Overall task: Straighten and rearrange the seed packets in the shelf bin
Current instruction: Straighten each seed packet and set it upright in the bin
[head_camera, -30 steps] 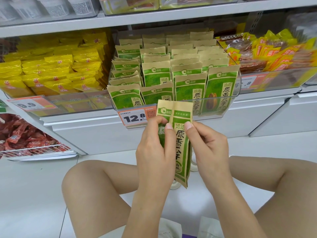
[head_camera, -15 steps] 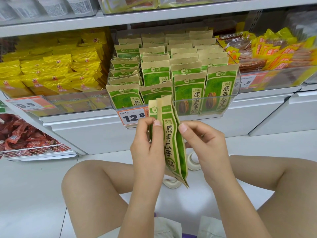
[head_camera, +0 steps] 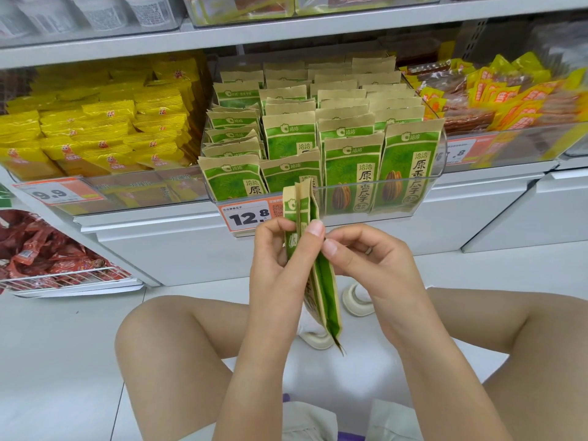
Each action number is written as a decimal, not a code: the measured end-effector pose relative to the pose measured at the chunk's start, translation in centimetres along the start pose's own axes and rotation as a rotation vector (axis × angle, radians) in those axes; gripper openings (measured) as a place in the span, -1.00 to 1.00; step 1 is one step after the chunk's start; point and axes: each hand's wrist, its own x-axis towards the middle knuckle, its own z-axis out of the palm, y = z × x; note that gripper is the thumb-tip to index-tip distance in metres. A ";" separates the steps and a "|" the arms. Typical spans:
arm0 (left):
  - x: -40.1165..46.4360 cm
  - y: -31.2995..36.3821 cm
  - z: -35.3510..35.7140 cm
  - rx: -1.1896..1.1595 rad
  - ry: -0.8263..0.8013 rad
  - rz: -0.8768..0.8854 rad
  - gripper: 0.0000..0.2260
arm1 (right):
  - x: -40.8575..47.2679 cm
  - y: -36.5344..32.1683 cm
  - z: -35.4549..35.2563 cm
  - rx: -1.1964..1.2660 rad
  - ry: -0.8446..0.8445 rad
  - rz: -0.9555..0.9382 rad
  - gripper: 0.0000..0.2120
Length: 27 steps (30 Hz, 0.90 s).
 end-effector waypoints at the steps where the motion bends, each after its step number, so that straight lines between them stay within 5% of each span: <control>1: 0.0 -0.2 -0.1 0.003 0.004 -0.001 -0.66 | 0.0 0.0 0.0 0.002 0.000 -0.001 -0.91; 16: 0.0 -0.6 0.2 0.012 0.007 -0.022 -0.69 | 0.1 -0.2 0.8 -0.057 0.156 -0.064 -0.79; 21: -0.2 -1.0 0.2 0.153 -0.224 -0.026 -0.24 | 0.5 -0.1 -0.1 -0.072 0.279 -0.093 -0.83; 25: -0.4 -1.5 0.2 0.291 -0.277 -0.005 -0.47 | 0.4 -0.6 -1.0 -0.097 0.341 -0.156 -0.75; 27: -0.4 -1.5 0.0 0.270 -0.216 -0.021 -0.43 | 0.2 -0.7 -1.2 -0.117 0.281 -0.174 -0.82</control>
